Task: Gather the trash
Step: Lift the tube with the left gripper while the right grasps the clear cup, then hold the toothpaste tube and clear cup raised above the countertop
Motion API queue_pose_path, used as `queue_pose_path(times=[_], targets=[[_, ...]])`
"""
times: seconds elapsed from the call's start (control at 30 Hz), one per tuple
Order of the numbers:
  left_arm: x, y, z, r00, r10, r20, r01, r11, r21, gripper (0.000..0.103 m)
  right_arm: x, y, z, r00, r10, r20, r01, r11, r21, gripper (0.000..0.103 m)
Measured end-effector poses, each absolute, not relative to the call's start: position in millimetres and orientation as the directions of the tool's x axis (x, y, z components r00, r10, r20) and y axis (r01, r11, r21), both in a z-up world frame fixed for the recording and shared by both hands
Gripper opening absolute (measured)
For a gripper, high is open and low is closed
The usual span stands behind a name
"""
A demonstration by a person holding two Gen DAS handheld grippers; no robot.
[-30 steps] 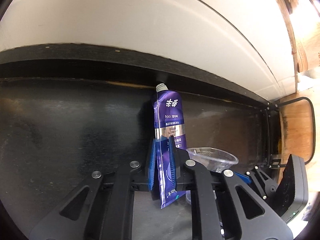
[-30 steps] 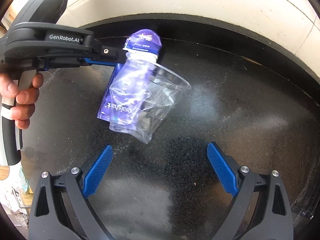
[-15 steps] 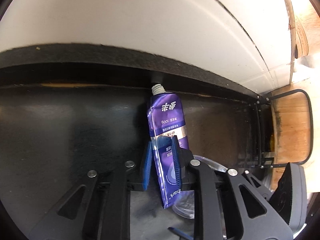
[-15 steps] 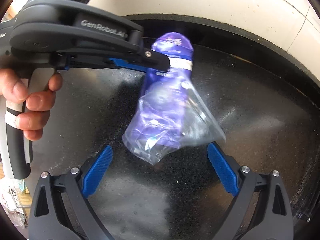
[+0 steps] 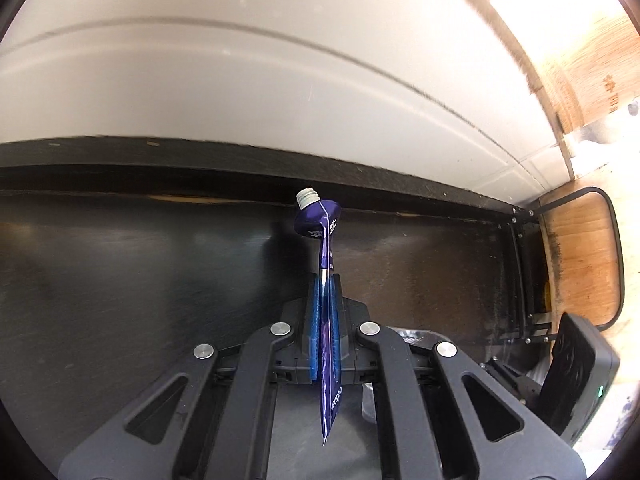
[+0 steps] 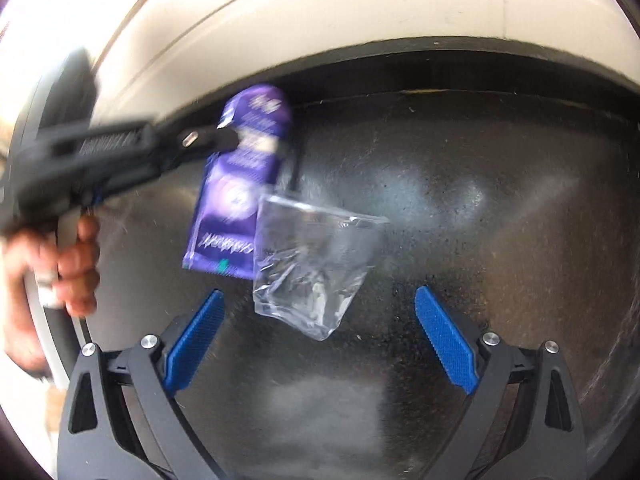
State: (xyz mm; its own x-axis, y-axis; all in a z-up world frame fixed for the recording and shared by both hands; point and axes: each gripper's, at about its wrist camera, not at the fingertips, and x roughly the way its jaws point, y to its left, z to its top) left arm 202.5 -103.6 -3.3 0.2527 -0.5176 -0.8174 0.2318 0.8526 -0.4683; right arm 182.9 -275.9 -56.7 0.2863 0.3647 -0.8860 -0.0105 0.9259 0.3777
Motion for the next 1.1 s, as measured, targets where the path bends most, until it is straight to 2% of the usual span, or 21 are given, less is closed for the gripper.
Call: queue_pose_path(times=[0.13, 0.17, 0.2, 0.27, 0.47, 0.7, 1.1], targets=[[194, -80, 4, 0.288, -0.45, -0.845, 0.198, 0.892, -0.407, 0.004, 193, -278, -62, 0.278, 0.384, -0.881, 0.048, 0.91, 0.412, 0.09], [191, -73, 5, 0.294, -0.44, -0.849, 0.183, 0.897, -0.402, 0.004, 196, -278, -64, 0.276, 0.385, -0.881, 0.052, 0.909, 0.414, 0.074], [189, -68, 6, 0.297, -0.435, -0.85, 0.173, 0.9, -0.401, 0.004, 199, -276, -63, 0.283, 0.398, -0.873, 0.044, 0.904, 0.426, 0.046], [180, -55, 10, 0.31, -0.422, -0.852, 0.149, 0.907, -0.394, 0.004, 204, -275, -60, 0.286, 0.462, -0.839, 0.034, 0.87, 0.491, 0.026], [155, -24, 25, 0.354, -0.397, -0.847, 0.098, 0.916, -0.389, 0.004, 204, -261, -30, 0.298, 0.437, -0.849, -0.053, 0.895, 0.442, 0.02], [113, 4, 54, 0.422, -0.335, -0.842, 0.05, 0.936, -0.348, 0.004, 173, -250, 9, 0.357, 0.436, -0.826, -0.159, 0.9, 0.406, 0.02], [21, 45, 81, 0.477, -0.22, -0.851, -0.064, 0.957, -0.283, 0.004, 121, -215, 19, 0.335, 0.446, -0.83, -0.291, 0.887, 0.359, 0.02]])
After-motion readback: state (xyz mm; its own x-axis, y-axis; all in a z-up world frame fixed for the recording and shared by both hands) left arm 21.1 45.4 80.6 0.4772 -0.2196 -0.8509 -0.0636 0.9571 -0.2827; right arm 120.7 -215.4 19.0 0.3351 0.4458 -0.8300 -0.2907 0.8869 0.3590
